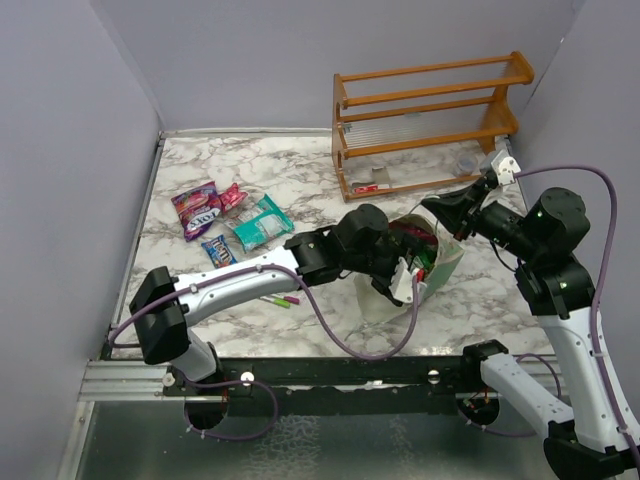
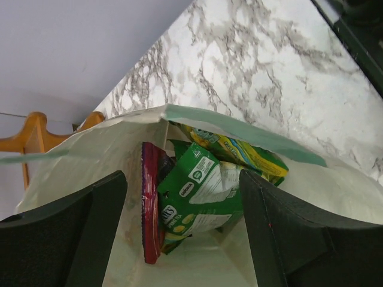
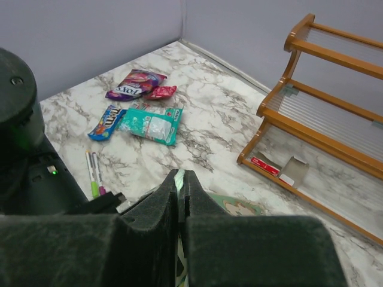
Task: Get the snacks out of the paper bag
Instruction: Take out the snack from the paper bag.
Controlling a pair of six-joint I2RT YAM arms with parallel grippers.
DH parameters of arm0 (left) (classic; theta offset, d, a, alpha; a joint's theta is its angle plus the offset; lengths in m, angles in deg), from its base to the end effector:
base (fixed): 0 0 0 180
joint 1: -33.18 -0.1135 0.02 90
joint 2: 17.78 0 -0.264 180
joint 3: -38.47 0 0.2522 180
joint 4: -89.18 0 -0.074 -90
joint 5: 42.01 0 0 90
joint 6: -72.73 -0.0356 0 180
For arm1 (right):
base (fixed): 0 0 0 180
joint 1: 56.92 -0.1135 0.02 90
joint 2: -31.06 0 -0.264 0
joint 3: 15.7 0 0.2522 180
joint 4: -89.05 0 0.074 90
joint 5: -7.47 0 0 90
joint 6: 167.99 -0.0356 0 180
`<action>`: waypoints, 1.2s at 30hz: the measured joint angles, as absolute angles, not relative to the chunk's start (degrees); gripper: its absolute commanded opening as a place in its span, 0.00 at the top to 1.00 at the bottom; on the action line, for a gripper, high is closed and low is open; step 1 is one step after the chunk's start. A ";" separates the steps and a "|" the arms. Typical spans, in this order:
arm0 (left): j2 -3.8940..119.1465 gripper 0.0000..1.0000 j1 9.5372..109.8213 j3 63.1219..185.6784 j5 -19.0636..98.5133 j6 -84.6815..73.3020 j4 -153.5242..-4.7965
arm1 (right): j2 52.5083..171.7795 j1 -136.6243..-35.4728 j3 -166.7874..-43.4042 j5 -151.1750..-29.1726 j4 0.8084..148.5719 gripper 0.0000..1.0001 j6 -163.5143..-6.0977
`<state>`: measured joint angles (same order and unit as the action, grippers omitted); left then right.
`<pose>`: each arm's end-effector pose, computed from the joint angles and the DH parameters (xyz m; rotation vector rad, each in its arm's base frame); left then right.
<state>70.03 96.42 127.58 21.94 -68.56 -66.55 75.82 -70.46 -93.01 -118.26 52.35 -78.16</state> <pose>0.1480 -0.3282 0.3417 1.8031 0.8037 -0.5835 0.1388 0.0548 0.4276 -0.6646 1.5377 0.6916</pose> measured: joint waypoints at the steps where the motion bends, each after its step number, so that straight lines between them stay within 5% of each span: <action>1: 71.15 0.21 96.86 128.28 22.84 -70.26 -65.77 | 75.86 -70.46 -93.01 -118.37 52.37 0.98 -78.16; 25: 91.47 0.15 94.96 137.09 29.90 -83.79 -61.90 | 76.38 -70.46 -93.34 -119.68 52.24 0.98 -78.35; 28: 92.06 0.22 94.74 137.13 30.31 -83.90 -61.61 | 76.38 -70.46 -93.38 -119.66 52.11 0.98 -78.35; 36: 90.79 0.62 94.74 133.83 32.68 -82.83 -65.26 | 76.36 -70.46 -93.38 -119.66 52.08 0.98 -78.35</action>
<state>90.79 94.74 133.83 32.68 -82.83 -65.26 76.36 -70.46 -93.38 -119.66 52.08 -78.35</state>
